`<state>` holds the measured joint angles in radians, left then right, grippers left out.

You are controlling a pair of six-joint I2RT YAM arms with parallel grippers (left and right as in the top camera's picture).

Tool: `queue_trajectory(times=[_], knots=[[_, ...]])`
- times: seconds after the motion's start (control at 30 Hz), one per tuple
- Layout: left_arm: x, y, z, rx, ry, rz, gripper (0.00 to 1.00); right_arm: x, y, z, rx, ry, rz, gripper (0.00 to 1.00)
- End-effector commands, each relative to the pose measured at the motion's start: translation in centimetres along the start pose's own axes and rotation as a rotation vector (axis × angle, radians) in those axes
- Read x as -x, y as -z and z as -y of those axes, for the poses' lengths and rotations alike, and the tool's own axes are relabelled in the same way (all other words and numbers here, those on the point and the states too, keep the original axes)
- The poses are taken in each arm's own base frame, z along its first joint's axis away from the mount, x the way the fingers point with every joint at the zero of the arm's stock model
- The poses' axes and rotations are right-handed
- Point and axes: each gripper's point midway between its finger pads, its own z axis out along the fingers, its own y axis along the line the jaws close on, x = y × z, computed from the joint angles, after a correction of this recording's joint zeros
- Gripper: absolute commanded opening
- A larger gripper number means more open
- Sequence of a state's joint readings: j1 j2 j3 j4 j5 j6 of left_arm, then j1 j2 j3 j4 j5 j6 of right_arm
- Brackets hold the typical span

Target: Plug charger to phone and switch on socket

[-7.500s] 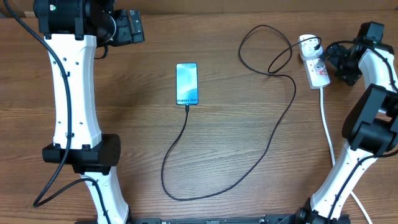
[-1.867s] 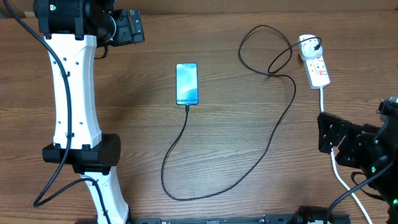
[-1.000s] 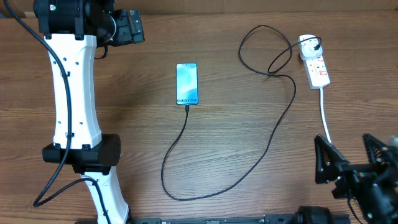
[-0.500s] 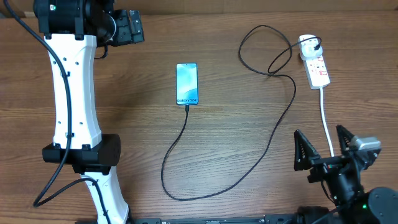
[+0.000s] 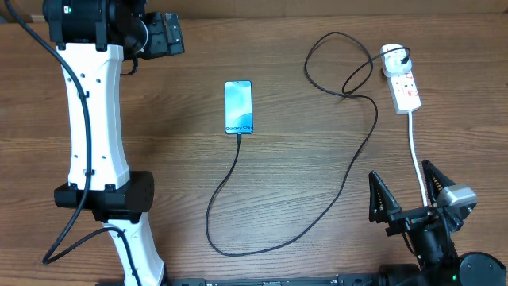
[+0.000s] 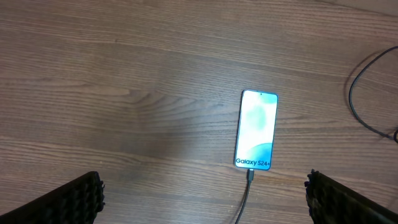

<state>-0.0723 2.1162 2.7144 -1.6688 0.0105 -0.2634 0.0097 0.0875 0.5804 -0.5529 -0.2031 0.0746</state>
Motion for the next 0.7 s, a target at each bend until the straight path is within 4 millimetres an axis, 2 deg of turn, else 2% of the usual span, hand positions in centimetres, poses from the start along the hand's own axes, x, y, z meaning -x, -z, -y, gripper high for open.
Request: queue_trajectory(times=[0.0,0.37,0.67], knots=[[0.0,-0.3,0.1,0.009,0.008,-0.002,1.0,0.4,0.4,0.1,-0.008,0.011,0.027,1.0],[0.0,-0.3,0.1,0.009,0.008,-0.002,1.0,-0.1,0.2,0.6,-0.03,0.013,0.043,1.0],[0.0,-0.3,0.1,0.008,0.008,-0.002,1.0,-2.2,-1.6,1.3,-0.024,0.022,0.09,1.0]])
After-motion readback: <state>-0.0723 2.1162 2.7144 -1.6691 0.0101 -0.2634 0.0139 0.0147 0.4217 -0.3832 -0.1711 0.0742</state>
